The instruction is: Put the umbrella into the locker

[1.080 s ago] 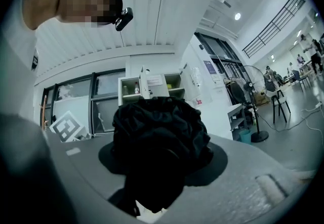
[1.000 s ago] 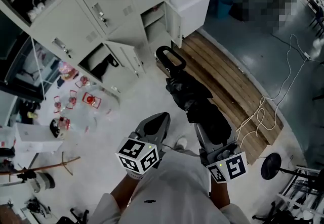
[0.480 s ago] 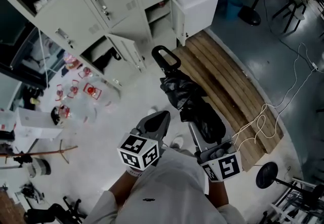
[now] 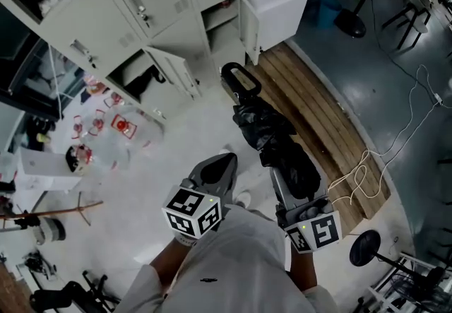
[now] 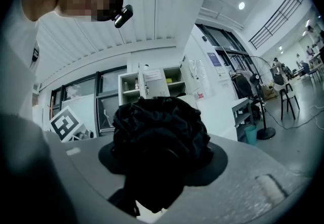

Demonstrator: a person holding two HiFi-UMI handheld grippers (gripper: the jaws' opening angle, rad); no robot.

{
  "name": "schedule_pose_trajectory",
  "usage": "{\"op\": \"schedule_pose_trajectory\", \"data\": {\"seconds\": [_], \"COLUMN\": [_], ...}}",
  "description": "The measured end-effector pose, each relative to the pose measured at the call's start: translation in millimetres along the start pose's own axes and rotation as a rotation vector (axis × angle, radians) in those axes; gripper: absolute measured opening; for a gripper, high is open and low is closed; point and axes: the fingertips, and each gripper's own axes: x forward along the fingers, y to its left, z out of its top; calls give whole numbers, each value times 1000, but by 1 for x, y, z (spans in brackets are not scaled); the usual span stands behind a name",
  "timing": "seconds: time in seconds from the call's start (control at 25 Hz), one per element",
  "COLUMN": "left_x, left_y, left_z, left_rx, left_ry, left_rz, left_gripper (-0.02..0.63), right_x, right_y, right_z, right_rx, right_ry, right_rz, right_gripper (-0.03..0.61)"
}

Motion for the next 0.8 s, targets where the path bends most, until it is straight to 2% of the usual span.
{"op": "schedule_pose_trajectory", "data": {"seconds": [0.16,0.4,0.6,0.8], "left_x": [18,46,65,80], "left_y": [14,39,62,92], "left_z": [12,40,78,105], "left_rx": [-18,-30,6,-12], "left_ry": [-5,-25,-56,-76], "left_rz": [-10,-28,-48,-60], "left_gripper": [14,15,15,15], "right_x": [22,66,104,145], "right_y": [-15,-30,-39,-47], "right_z": [-2,4,15,21], "right_rx": [58,37,22,21], "right_ry": [26,37,37,32], "right_rz": [7,-7,-16,-28], "right_gripper": [245,245,245,245]}}
